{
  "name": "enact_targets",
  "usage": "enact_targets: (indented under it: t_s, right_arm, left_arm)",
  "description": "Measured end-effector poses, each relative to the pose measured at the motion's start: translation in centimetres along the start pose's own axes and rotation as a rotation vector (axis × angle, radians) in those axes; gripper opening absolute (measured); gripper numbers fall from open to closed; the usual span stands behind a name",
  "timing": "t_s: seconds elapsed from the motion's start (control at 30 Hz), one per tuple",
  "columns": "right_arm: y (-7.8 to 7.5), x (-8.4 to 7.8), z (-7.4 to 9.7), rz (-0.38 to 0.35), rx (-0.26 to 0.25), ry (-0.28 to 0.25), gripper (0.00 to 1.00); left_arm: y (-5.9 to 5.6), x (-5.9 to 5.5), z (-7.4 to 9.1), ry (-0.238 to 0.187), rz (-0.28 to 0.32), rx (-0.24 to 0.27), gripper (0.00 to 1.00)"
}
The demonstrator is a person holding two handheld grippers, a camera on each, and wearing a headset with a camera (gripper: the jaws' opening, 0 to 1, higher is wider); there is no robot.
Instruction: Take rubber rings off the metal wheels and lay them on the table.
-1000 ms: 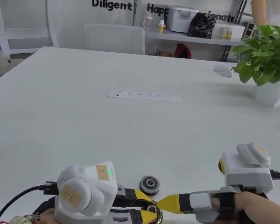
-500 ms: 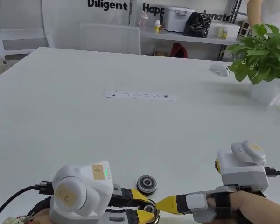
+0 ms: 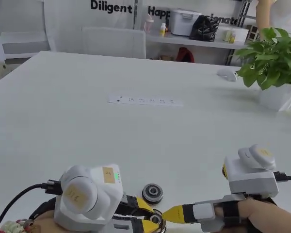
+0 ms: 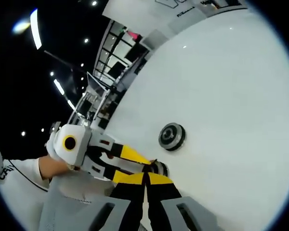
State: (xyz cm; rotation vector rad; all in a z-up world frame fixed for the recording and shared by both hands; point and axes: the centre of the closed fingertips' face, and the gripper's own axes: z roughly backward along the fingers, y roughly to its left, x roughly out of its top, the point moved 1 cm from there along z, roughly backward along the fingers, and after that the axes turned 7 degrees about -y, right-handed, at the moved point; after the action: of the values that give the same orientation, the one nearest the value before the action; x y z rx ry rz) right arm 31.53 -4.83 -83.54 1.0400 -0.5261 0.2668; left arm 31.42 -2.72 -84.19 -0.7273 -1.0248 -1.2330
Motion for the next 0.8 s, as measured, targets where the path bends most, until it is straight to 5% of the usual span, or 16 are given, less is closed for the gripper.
enact_targets:
  t_s: [0.5, 0.57, 0.8]
  right_arm:
    - [0.7, 0.3, -0.2, 0.003, 0.034, -0.006, 0.00]
    - [1.7, 0.8, -0.2, -0.006, 0.084, -0.036, 0.00]
    - [0.9, 0.5, -0.1, 0.005, 0.043, -0.018, 0.00]
  left_arm:
    - [0.0, -0.1, 0.0, 0.000, -0.004, 0.000, 0.14]
    - [0.0, -0.1, 0.0, -0.001, -0.001, 0.000, 0.14]
    - [0.0, -0.1, 0.1, -0.001, 0.010, 0.001, 0.14]
